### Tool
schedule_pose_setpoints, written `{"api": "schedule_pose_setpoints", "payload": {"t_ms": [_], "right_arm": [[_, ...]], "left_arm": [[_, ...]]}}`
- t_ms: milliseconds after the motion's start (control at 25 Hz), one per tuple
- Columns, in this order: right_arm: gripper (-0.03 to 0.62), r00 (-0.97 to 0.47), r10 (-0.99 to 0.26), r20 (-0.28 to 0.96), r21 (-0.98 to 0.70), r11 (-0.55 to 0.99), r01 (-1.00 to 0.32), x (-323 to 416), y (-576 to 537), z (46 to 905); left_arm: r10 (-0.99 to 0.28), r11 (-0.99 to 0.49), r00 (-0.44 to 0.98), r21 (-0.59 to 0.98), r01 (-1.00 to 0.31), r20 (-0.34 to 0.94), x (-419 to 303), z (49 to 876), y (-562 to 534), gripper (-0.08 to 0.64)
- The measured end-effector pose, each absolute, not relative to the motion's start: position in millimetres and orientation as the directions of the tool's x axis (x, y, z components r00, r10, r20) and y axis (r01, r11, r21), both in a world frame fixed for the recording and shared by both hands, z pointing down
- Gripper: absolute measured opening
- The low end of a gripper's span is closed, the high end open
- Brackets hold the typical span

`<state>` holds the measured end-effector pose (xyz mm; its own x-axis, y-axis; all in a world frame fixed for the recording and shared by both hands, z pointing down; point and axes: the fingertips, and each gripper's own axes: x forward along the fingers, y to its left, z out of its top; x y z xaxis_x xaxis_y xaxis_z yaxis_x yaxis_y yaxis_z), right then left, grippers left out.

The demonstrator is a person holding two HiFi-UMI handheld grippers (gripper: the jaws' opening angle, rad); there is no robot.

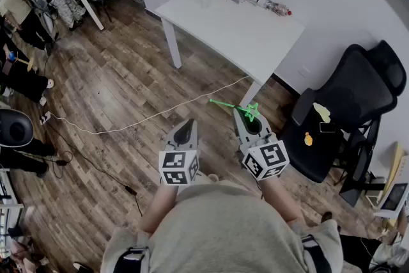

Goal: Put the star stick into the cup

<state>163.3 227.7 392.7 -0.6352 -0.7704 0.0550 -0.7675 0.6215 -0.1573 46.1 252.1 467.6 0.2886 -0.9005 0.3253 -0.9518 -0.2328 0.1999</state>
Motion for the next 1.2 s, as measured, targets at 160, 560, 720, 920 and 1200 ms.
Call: {"api": "schedule_pose_setpoints", "payload": {"t_ms": [160,560,720,920,1200], "right_arm": [[0.012,-0.63,-0.775,0.048,-0.167,0.616,-0.77,178.9,245.9,392.8],[0.012,-0.633,-0.773,0.033,-0.159,0.622,-0.767,189.3,270.5,390.5],[0.012,-0.637,-0.77,0.028,-0.154,0.627,-0.764,191.8,273.2,388.8],[0.014,-0.641,-0.767,0.026,-0.166,0.629,-0.759,197.5,271.4,388.5],[0.014,-0.638,-0.77,0.025,-0.174,0.625,-0.761,205.5,265.2,389.7]], "left_arm": [[-0.905,-0.207,0.258,0.18,-0.962,0.338,49.7,468.7,274.1,0.009],[-0.914,-0.201,0.245,0.165,-0.966,0.322,58.2,465.2,300.8,0.009],[-0.917,-0.203,0.245,0.161,-0.966,0.315,62.6,464.1,302.6,0.009],[-0.919,-0.211,0.253,0.164,-0.964,0.304,73.9,462.3,301.5,0.009],[-0.915,-0.217,0.259,0.164,-0.962,0.309,85.8,464.2,299.4,0.009]]}}
